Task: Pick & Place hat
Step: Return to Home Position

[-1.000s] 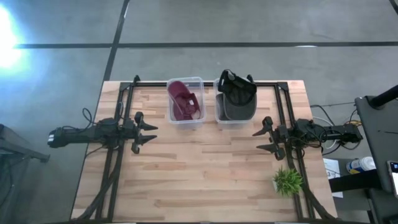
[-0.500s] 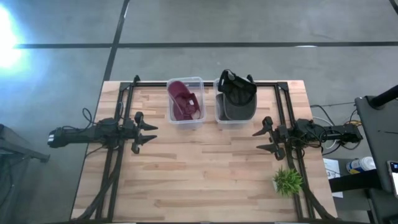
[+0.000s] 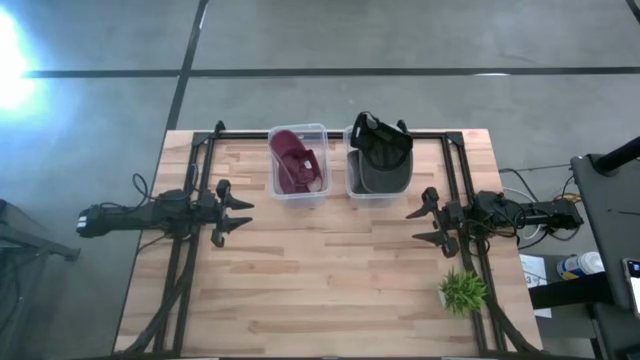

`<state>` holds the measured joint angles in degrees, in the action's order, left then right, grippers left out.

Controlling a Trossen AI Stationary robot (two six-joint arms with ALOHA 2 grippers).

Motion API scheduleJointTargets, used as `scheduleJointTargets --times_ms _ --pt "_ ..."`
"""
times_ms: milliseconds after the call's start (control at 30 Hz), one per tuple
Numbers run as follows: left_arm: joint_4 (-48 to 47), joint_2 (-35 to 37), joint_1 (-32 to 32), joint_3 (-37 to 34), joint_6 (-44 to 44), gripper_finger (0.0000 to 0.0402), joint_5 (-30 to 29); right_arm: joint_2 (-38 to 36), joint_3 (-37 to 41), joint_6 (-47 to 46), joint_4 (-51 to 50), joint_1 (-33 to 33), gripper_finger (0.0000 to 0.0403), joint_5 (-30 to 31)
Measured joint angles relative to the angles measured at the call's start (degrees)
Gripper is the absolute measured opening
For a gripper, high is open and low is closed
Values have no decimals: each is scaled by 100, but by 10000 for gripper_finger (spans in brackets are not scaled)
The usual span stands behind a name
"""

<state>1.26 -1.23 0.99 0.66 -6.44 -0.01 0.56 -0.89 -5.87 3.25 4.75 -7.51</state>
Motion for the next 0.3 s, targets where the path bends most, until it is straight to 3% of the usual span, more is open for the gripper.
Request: scheduleJointTargets --times_ms 300 --pt "-1 1 0 -1 0 177 0 0 -2 1 0 -2 251 0"
